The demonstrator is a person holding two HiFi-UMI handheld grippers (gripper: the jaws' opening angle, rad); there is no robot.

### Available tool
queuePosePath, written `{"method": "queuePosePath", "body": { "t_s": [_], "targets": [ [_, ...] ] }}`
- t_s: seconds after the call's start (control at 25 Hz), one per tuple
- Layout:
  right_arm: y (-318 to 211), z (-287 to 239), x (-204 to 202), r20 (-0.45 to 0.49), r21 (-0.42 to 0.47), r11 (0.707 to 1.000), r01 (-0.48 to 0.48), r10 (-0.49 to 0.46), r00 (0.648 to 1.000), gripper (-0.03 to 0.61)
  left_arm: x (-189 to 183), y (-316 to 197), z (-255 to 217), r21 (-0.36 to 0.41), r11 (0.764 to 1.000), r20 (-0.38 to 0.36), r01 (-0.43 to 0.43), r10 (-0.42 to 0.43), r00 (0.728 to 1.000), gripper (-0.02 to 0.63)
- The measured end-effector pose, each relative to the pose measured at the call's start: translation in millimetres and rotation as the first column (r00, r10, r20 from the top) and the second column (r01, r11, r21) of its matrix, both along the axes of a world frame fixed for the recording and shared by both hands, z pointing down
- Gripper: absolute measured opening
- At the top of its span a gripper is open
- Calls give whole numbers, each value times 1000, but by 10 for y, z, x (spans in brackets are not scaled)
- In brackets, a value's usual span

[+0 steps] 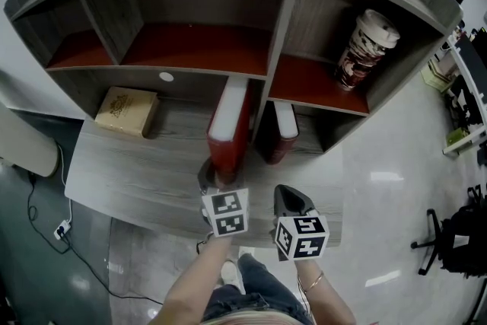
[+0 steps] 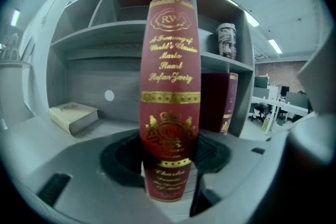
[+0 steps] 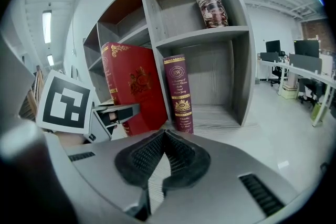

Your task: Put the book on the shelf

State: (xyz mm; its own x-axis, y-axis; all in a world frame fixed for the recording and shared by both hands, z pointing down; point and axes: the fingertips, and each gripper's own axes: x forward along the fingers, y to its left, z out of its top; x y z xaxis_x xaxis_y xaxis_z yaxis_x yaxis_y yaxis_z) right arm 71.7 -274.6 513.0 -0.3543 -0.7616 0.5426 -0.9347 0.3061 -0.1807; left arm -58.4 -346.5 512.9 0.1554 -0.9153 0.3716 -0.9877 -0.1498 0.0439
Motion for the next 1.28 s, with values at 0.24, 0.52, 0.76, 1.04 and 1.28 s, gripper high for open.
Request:
{"method": "queuePosePath", "body": {
  "t_s": [0.24,0.52,0.76,1.04,1.28],
  "targets": [
    [-51,25,33,-2,-7,1000,-5,5,1000,9,112,-104,86,-18,1000,18,-18,19,1000,239],
    [-126,38,90,-7,-14,1000,-12,11,1000,9,173,-173,229,-47,999,37,-16,18,999,239],
    [-164,62,84,-8,-19,1000,-8,8,1000,9,196,-260,230,-49,999,32,-16,18,999,239],
    [-199,92,124,-10,-29,1000,-11,11,1000,9,223,-393,220,-42,999,39,-14,16,999,239],
    [-230,115,119,-13,-34,999,-8,8,1000,9,234,-498,212,-47,999,38,-9,11,999,239]
  ]
}}
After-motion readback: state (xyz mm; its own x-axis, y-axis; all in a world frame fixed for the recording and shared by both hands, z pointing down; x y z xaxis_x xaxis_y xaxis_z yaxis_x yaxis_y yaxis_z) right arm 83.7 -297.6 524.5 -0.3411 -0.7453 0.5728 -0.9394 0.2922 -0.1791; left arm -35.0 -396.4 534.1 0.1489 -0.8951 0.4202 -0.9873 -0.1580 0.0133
